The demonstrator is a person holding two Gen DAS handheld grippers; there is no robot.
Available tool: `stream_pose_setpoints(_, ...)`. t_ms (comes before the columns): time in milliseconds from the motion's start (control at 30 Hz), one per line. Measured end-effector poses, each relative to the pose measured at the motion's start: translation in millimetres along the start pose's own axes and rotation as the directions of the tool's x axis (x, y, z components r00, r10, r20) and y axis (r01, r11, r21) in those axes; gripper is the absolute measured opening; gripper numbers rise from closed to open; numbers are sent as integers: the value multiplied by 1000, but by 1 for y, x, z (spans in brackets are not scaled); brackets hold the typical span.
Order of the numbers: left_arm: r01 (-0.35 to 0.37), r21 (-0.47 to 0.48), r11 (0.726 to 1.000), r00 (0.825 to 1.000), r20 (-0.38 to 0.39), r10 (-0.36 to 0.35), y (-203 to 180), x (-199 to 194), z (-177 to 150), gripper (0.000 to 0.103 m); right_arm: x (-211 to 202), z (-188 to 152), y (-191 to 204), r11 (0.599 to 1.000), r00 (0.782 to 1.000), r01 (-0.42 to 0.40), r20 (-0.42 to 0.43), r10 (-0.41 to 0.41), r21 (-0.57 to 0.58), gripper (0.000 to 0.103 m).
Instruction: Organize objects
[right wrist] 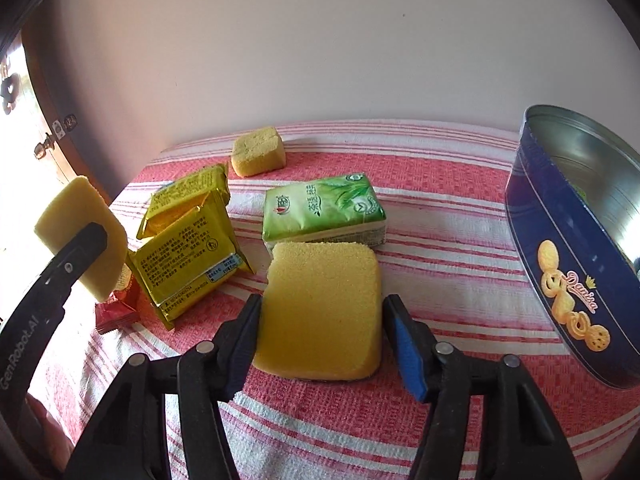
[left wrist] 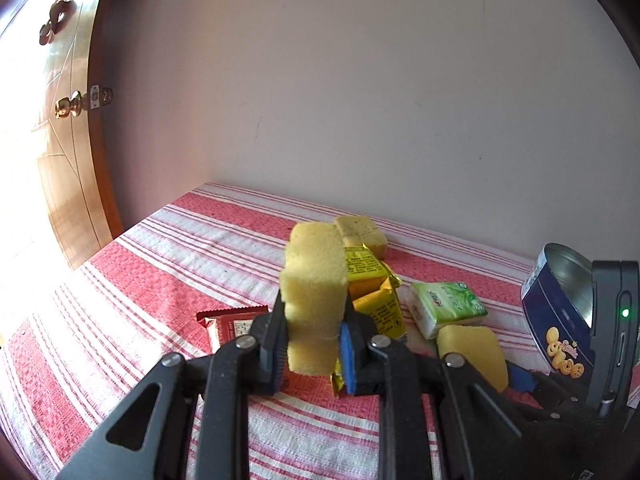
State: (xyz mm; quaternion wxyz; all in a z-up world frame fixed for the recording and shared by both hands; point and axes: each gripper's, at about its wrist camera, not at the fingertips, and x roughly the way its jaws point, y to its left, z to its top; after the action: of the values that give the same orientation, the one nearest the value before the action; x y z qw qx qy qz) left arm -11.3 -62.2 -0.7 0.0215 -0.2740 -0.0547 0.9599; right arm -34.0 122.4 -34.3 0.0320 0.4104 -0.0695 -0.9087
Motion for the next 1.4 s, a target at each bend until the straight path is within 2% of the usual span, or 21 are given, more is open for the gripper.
stream_pose_setpoints(67,-2,6,1000,1000,2,2,-1,0,-1,20,1,0,1,1000,1000,-9,-5,9,-6,61)
stream_pose_setpoints(167,-4,1,1000,1000,6,4,-1,0,-1,20,-6,-2,-11,997,998,-65,15,64,32,58)
stream_pose_setpoints(267,3,-8,1000,1000,15,-3,-1,0,-1,20,-22,-6,-19,993,992,-105,82,101,45,58)
stream_pose_setpoints(433,2,0,1000,998,59,-2,-4,-4,-3,20,-55,-9,-25,997,966,-69,247,71,-14,58)
stream_pose_setpoints(633,-7,50,999,995,104,2,-21,-12,-5,20,-81,-13,-38,999,925,19,380,-2,-41,58)
stream_pose_setpoints(933,-15,102,995,994,112,4,-47,-17,-9,20,-85,-11,-56,999,911,43,411,-36,-6,58)
stream_pose_setpoints(1233,9,133,991,995,98,-22,-74,-22,-14,20,-108,-21,-75,996,879,84,473,-57,-37,58)
stream_pose_setpoints(1400,29,146,989,995,94,-44,-91,-24,-16,20,-118,-23,-92,995,872,93,485,-68,-27,58)
